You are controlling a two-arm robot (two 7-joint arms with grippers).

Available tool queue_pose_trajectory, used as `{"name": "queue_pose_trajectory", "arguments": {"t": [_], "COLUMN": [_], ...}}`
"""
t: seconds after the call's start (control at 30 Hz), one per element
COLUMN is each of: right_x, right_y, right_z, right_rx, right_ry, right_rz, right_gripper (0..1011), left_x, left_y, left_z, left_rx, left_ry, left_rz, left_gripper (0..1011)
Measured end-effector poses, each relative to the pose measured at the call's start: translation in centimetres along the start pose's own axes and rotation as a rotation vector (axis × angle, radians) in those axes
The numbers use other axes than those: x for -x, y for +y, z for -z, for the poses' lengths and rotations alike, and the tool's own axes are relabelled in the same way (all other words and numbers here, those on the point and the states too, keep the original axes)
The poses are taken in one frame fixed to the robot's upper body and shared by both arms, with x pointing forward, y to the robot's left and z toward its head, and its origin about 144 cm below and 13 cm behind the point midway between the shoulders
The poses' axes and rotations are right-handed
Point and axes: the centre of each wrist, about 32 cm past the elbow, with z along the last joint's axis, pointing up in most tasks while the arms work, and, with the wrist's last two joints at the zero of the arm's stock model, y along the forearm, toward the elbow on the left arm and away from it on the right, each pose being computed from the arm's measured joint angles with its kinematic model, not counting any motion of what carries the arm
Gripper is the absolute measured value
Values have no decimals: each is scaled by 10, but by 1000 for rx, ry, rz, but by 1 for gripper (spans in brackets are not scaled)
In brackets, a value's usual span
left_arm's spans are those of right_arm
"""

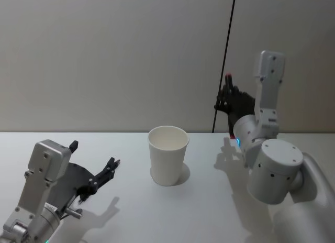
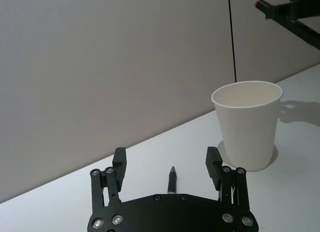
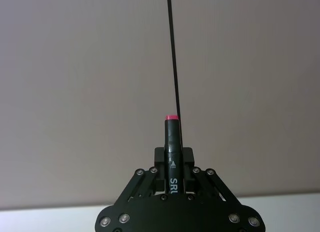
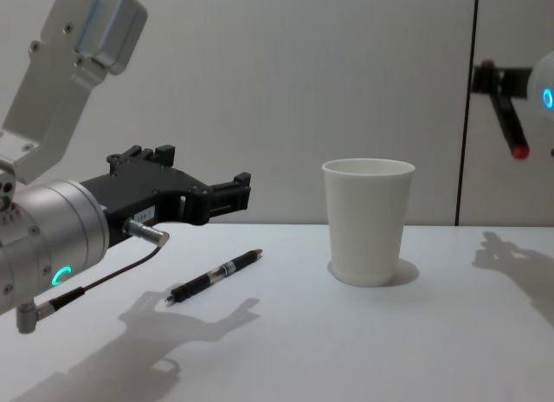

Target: Place the pen into the pen holder.

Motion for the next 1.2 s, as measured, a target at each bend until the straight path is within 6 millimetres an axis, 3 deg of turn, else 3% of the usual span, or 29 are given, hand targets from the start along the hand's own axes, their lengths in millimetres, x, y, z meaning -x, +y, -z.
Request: {"name": "queue_pose_trajectory", "arguments": {"t": [0.33,0.8,1.2], "right_x": [5,37,55], "right_y": [0,-11,-17], "right_z": [2,16,3], "right_rx": [-48,-20,-108], "right_ry": [7,-20,-29], "right_rz": [-22,-172,-256], "right_gripper": [205,205,205], "left_x": [0,0,0], "left_y": [0,0,0], "left_z": [0,0,0], "left_rx": [0,0,0], "left_ry": [0,0,0], "left_rz": [0,0,0], "left_gripper": [1000,1000,1000]}}
